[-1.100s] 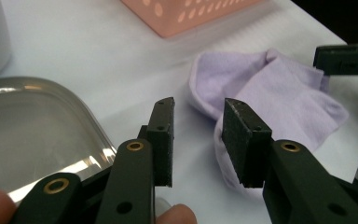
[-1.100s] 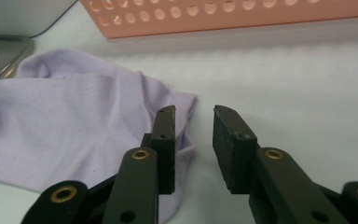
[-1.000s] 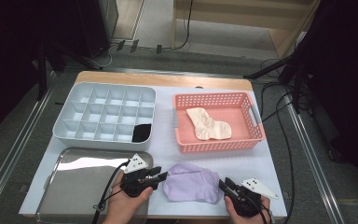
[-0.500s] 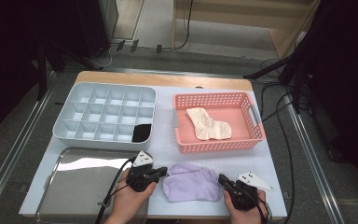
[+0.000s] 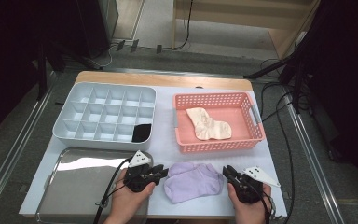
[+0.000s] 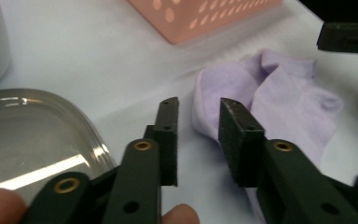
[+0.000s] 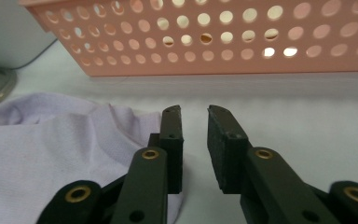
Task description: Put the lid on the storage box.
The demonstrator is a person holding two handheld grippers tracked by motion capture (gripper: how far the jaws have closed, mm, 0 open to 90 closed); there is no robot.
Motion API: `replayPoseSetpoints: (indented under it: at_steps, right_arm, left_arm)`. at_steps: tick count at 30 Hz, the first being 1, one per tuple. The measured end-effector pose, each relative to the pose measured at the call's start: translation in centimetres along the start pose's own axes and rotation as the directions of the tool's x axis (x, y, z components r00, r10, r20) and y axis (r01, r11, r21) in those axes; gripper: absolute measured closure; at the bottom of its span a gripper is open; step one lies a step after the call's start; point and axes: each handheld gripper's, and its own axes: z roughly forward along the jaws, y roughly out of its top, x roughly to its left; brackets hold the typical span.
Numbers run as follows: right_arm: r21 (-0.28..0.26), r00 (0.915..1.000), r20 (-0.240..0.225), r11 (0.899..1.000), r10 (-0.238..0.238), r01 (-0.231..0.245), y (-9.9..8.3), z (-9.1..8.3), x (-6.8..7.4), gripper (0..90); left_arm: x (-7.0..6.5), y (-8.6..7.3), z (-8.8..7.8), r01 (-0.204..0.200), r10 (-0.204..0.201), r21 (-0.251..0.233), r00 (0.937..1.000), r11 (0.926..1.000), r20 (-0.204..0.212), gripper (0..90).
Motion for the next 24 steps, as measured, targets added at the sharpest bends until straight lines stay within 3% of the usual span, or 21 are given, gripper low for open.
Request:
replayPoseSetpoints:
  at_steps: [4,5,6,7,9,11,14,19,21,23,24]
  right_arm:
    - [0.042,0.9995,-0.032,0.999,0.006,-0.004,-0.4,0.1,0.2,73.6]
    - [0.076,0.9992,-0.037,0.997,-0.013,0.016,-0.7,0.6,0.4,75.4]
    - [0.093,0.9993,-0.033,0.995,-0.015,0.018,-0.9,0.8,0.4,79.2]
    - [0.093,0.9993,-0.033,0.995,-0.015,0.018,-0.9,0.8,0.4,79.2]
    - [0.106,0.999,-0.042,0.994,-0.012,0.017,-1.0,1.2,0.7,86.7]
    - [0.092,0.999,-0.04,0.995,-0.019,0.023,-0.7,1.3,0.9,87.4]
    - [0.068,0.9986,-0.038,0.997,-0.037,0.04,-0.3,1.5,1.3,87.7]
    - [0.076,0.999,-0.018,0.996,-0.042,0.043,-0.3,1.9,1.1,87.4]
    - [0.053,0.9987,0.014,0.997,-0.048,0.047,-0.4,1.8,0.8,75.3]
    - [0.033,0.9989,0.022,0.999,-0.043,0.042,-0.3,1.6,0.8,74.2]
    - [-0.004,0.9991,-0.005,0.999,-0.043,0.043,-0.2,1.0,0.8,73.6]
  left_arm:
    - [-0.3,-0.1,0.7,-0.011,0.012,0.022,0.9999,0.9997,-0.011,66.2]
    - [-0.5,-0.2,1.1,-0.015,0.016,0.044,0.9991,0.9989,-0.04,71.7]
    - [-0.5,-0.2,1.1,-0.015,0.016,0.044,0.9991,0.9989,-0.04,75.5]
    - [-0.5,-0.2,1.2,-0.01,0.013,0.058,0.9986,0.9983,-0.051,75.5]
    - [-0.5,-0.2,1.5,0.0,0.004,0.075,0.9985,0.9972,-0.055,87.6]
    - [-0.6,-0.2,1.4,-0.014,0.02,0.093,0.9979,0.9956,-0.062,90.0]
    - [-0.5,-0.2,1.0,-0.017,0.024,0.091,0.9974,0.9957,-0.069,90.0]
    - [-0.1,-0.2,0.7,-0.015,0.022,0.088,0.9966,0.996,-0.08,90.0]
    - [0.0,-0.3,0.5,-0.014,0.02,0.081,0.9964,0.9967,-0.082,84.5]
    - [0.1,-0.4,0.1,-0.007,0.011,0.065,0.9979,0.9979,-0.064,75.9]
    - [0.2,-0.6,-0.4,-0.011,0.013,0.047,0.9988,0.9988,-0.047,72.8]
